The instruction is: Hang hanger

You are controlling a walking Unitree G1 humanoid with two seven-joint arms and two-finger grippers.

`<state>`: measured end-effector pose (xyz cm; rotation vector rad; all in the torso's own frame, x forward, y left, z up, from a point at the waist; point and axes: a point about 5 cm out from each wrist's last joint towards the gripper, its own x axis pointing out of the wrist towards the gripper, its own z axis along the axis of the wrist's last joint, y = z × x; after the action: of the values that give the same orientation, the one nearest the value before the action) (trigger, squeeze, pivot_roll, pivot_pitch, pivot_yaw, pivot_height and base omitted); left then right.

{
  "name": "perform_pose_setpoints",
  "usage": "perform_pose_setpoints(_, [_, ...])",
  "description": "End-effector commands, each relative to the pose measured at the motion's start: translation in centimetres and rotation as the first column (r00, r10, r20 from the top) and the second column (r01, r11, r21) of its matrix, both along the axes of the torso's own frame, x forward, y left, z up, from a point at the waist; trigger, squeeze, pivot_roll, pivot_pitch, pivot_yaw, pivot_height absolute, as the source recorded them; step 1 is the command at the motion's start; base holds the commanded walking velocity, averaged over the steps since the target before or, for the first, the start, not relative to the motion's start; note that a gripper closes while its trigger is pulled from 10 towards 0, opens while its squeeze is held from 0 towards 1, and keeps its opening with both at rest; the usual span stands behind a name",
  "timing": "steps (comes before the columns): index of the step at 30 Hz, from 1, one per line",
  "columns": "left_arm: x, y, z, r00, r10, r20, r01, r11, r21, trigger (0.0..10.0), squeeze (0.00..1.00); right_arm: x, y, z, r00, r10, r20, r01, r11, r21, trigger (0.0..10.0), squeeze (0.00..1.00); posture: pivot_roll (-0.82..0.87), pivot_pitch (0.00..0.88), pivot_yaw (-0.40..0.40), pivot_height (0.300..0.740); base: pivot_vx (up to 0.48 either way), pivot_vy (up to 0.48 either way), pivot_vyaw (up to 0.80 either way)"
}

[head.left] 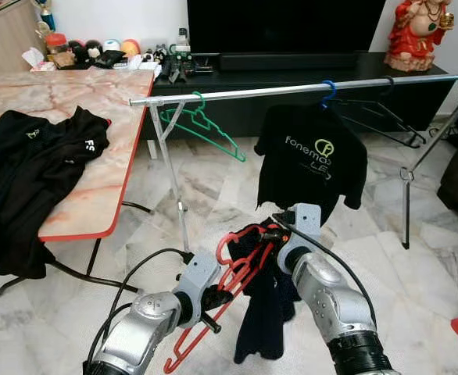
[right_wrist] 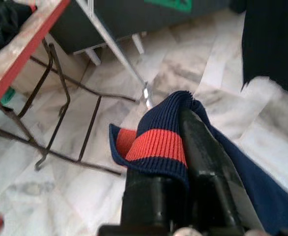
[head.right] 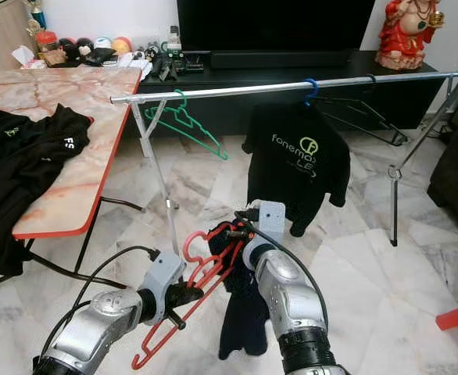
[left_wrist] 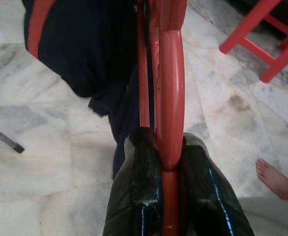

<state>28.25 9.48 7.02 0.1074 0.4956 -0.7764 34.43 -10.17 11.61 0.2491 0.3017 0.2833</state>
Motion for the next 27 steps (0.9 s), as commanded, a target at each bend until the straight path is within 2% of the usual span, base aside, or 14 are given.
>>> perform_pose_setpoints(1, [-0.2,0.1,0.1,1.0,-0.011,0.013,0.011,1.0,0.019,10.0,0.0,0.6,-0.6,1.0,0.998,-0.039,0.047,0.041,0.998,-0.047,10.0,0.0,0.07,0.07,-0.023,0.74,0.0,0.0,0.0])
perform_pose_setpoints(5, [-0.2,0.7,0.1,1.0,-0.007,0.012,0.006,1.0,0.027,10.0,0.0,0.9,-3.1,-0.2,0.985,-0.172,-0.013,0.17,0.979,-0.11,10.0,0.0,0.07,0.069,-0.023,0.74,0.0,0.0,0.0])
perform_pose_setpoints(11, [-0.5,0.8,0.2,0.999,-0.054,0.006,0.054,0.998,0.029,10.0,0.0,0.8,-3.8,-0.4,0.982,-0.189,-0.004,0.187,0.971,-0.147,10.0,0.0,0.07,0.069,-0.023,0.74,0.0,0.0,0.0])
perform_pose_setpoints(15, [-0.3,0.6,0.4,0.999,-0.045,0.024,0.044,0.999,0.014,10.0,0.0,0.7,-3.5,-0.6,0.982,-0.187,-0.019,0.183,0.974,-0.134,10.0,0.0,0.07,0.07,-0.024,0.74,0.0,0.0,0.0])
perform_pose_setpoints(17, [0.5,0.6,0.7,0.998,0.016,0.058,-0.017,1.0,0.024,10.0,0.0,0.6,-2.6,-0.6,0.986,-0.162,-0.036,0.158,0.983,-0.094,10.0,0.0,0.07,0.071,-0.025,0.74,0.0,0.0,0.0])
perform_pose_setpoints(18, [0.5,0.6,0.7,0.998,0.016,0.058,-0.017,1.0,0.024,10.0,0.0,0.6,-2.6,-0.6,0.986,-0.162,-0.036,0.158,0.983,-0.094,10.0,0.0,0.07,0.071,-0.025,0.74,0.0,0.0,0.0])
perform_pose_setpoints(19, [0.8,0.4,0.9,0.997,0.039,0.07,-0.039,0.999,0.003,10.0,0.0,0.5,-2.1,-0.7,0.988,-0.148,-0.041,0.145,0.987,-0.07,10.0,0.0,0.07,0.07,-0.024,0.74,0.0,0.0,0.0])
perform_pose_setpoints(22, [0.7,0.1,1.0,0.998,0.021,0.06,-0.02,1.0,-0.021,10.0,0.0,0.3,-1.4,-0.7,0.991,-0.122,-0.046,0.12,0.992,-0.042,10.0,0.0,0.07,0.071,-0.023,0.74,0.0,0.0,0.0])
perform_pose_setpoints(27, [0.6,-0.4,0.9,0.998,0.015,0.059,-0.015,1.0,-0.008,10.0,0.0,0.1,-0.7,-0.3,0.992,-0.111,-0.059,0.112,0.994,0.013,10.0,0.0,0.07,0.072,-0.02,0.74,0.0,0.0,0.0])
